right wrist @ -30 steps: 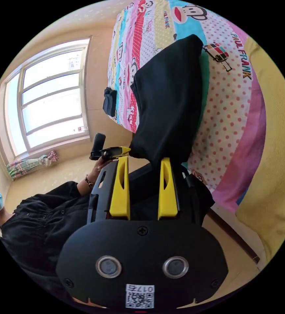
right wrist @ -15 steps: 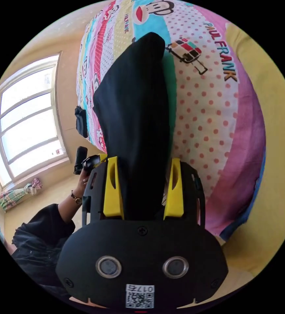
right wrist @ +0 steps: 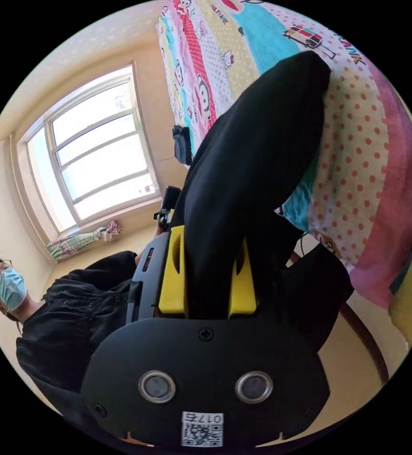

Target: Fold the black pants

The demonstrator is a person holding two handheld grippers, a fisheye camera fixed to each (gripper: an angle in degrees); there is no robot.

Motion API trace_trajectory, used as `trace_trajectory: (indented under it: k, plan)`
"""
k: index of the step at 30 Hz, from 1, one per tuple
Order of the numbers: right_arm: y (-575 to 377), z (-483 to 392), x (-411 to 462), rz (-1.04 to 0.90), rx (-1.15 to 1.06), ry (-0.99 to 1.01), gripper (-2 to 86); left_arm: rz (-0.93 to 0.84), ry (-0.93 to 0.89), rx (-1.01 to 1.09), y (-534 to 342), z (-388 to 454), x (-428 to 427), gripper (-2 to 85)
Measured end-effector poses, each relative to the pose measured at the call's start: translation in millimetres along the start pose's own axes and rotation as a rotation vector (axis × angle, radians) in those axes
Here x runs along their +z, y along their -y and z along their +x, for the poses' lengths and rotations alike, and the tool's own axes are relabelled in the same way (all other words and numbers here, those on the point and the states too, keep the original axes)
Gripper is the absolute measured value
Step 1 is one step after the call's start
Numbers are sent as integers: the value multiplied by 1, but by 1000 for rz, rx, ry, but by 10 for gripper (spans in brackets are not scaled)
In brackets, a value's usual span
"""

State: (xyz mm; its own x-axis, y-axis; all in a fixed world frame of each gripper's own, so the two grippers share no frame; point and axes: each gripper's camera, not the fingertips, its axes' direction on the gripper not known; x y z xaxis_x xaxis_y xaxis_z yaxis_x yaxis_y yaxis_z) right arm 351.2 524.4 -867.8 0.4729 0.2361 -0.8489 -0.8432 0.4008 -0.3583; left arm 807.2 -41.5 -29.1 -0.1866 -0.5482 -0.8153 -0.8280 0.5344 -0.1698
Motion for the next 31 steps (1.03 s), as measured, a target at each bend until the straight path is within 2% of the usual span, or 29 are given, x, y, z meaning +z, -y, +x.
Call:
trace_trajectory:
  k: [2, 6, 10, 12, 16, 17, 19, 20, 22, 24, 25, 26, 28, 30, 31]
  plan:
    - [-12, -28, -13, 22, -56, 25, 120, -26, 3, 75, -9, 43, -1, 126]
    - [-34, -95, -54, 76, -208, -46, 115, -106, 122, 243, -15, 153, 16, 126]
    - [-79, -146, -108, 192, -367, -115, 116, -189, 151, 421, -20, 238, 56, 126]
    - [-102, -161, -128, 257, -418, -170, 118, -222, 168, 527, -22, 286, 90, 127]
    - [-137, -157, -165, 381, -449, -248, 127, -281, 146, 616, -4, 327, 148, 130]
    - [-137, -147, -170, 390, -414, -242, 129, -284, 161, 597, 9, 327, 169, 132]
    - [-124, -81, -178, 399, -173, -279, 138, -266, 234, 470, 36, 307, 203, 134]
    - [-120, -58, -178, 401, -84, -299, 141, -266, 327, 359, 56, 283, 227, 132]
    - [-101, 32, -162, 417, 260, -498, 152, -331, 510, 223, 85, 242, 261, 110]
    - [-87, 89, -133, 416, 418, -717, 166, -388, 751, 129, 110, 196, 276, 63]
    - [-82, 119, -113, 414, 461, -739, 170, -366, 779, 64, 111, 183, 269, 57]
    - [-81, 130, -106, 418, 470, -696, 171, -323, 723, -82, 108, 159, 249, 53]
    - [-81, 160, -83, 391, 491, -553, 171, -229, 466, -276, 99, 127, 207, 42]
    - [-82, 166, -62, 415, 449, -564, 166, 35, 109, -500, 77, 95, 126, 22]
    - [-83, 166, -49, 431, 419, -604, 161, 121, 30, -544, 70, 89, 104, 18]
